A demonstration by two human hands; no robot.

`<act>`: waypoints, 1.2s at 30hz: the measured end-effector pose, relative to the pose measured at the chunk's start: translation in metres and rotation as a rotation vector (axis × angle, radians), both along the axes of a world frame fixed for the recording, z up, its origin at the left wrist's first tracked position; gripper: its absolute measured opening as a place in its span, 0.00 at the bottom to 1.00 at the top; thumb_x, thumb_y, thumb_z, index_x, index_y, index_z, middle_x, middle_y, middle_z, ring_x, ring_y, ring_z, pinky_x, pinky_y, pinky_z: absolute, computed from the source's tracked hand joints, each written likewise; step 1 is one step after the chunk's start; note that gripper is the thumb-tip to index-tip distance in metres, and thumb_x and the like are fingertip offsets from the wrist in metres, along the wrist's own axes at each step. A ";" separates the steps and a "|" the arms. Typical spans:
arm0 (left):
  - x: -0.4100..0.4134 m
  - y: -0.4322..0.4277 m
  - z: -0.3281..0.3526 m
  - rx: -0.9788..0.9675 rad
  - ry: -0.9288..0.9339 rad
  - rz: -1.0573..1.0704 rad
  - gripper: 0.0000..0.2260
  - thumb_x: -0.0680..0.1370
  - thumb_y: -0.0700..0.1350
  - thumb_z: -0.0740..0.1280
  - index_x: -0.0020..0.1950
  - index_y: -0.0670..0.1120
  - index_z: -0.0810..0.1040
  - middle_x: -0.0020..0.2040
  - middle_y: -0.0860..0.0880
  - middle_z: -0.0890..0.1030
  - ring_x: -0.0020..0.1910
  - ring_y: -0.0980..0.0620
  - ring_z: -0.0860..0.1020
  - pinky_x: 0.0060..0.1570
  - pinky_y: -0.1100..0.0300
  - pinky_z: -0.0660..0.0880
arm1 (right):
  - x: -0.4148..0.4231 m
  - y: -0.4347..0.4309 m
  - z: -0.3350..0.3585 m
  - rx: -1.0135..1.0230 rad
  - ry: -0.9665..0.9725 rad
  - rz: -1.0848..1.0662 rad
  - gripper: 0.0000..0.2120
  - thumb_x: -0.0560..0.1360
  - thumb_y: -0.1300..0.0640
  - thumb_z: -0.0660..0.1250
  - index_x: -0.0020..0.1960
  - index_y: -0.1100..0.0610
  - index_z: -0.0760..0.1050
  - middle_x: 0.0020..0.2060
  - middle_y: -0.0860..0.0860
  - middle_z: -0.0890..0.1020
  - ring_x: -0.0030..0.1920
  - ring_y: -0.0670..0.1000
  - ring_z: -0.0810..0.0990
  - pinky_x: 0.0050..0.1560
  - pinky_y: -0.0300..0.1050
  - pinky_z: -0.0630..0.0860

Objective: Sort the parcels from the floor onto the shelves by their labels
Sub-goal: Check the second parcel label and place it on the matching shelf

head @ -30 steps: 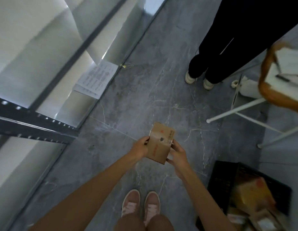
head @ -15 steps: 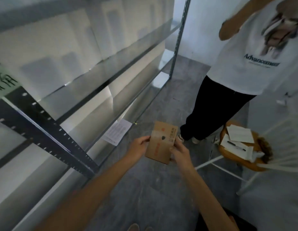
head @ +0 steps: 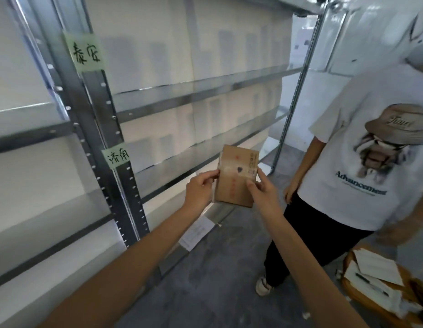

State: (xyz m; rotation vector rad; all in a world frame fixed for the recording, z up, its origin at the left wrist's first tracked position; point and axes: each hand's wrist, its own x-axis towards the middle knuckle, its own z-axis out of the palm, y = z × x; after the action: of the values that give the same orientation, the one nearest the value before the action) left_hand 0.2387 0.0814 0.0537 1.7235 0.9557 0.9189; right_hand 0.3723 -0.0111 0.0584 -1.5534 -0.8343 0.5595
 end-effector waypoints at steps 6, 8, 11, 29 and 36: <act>-0.044 -0.031 0.014 -0.014 -0.148 0.159 0.10 0.77 0.37 0.65 0.57 0.45 0.80 0.57 0.46 0.80 0.56 0.51 0.78 0.60 0.56 0.75 | -0.034 -0.002 0.000 0.043 -0.005 0.112 0.23 0.78 0.64 0.61 0.72 0.56 0.65 0.54 0.55 0.79 0.54 0.53 0.78 0.44 0.29 0.75; -0.060 -0.042 0.015 -0.037 -0.183 0.204 0.07 0.77 0.38 0.65 0.53 0.45 0.79 0.55 0.47 0.80 0.57 0.49 0.77 0.60 0.55 0.75 | -0.045 -0.003 0.002 0.054 0.005 0.164 0.23 0.78 0.64 0.60 0.72 0.54 0.66 0.56 0.54 0.79 0.52 0.50 0.78 0.45 0.30 0.74; -0.088 -0.055 0.017 -0.101 -0.233 0.277 0.08 0.76 0.40 0.67 0.54 0.47 0.74 0.57 0.47 0.77 0.60 0.49 0.74 0.58 0.56 0.75 | -0.068 -0.004 0.010 0.064 0.052 0.282 0.23 0.79 0.64 0.59 0.72 0.50 0.65 0.54 0.53 0.79 0.48 0.44 0.78 0.42 0.27 0.75; -0.350 -0.107 0.051 -0.184 -0.402 0.713 0.33 0.75 0.50 0.66 0.76 0.51 0.52 0.71 0.46 0.66 0.61 0.50 0.70 0.51 0.55 0.74 | -0.316 0.013 0.054 0.135 0.126 0.933 0.24 0.79 0.54 0.60 0.72 0.40 0.59 0.59 0.48 0.75 0.61 0.50 0.73 0.58 0.47 0.74; -0.451 -0.130 0.046 -0.122 -0.366 0.749 0.29 0.74 0.56 0.61 0.73 0.49 0.62 0.65 0.47 0.74 0.62 0.47 0.75 0.54 0.58 0.78 | -0.422 0.012 0.057 0.169 0.045 1.059 0.23 0.79 0.50 0.58 0.73 0.41 0.58 0.60 0.50 0.76 0.53 0.44 0.76 0.44 0.34 0.76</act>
State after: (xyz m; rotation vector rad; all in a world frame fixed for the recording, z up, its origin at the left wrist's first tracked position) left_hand -0.2122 -0.0488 0.1000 1.0253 1.3912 1.5489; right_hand -0.0494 0.0013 0.1155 -0.8404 -1.6125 1.2246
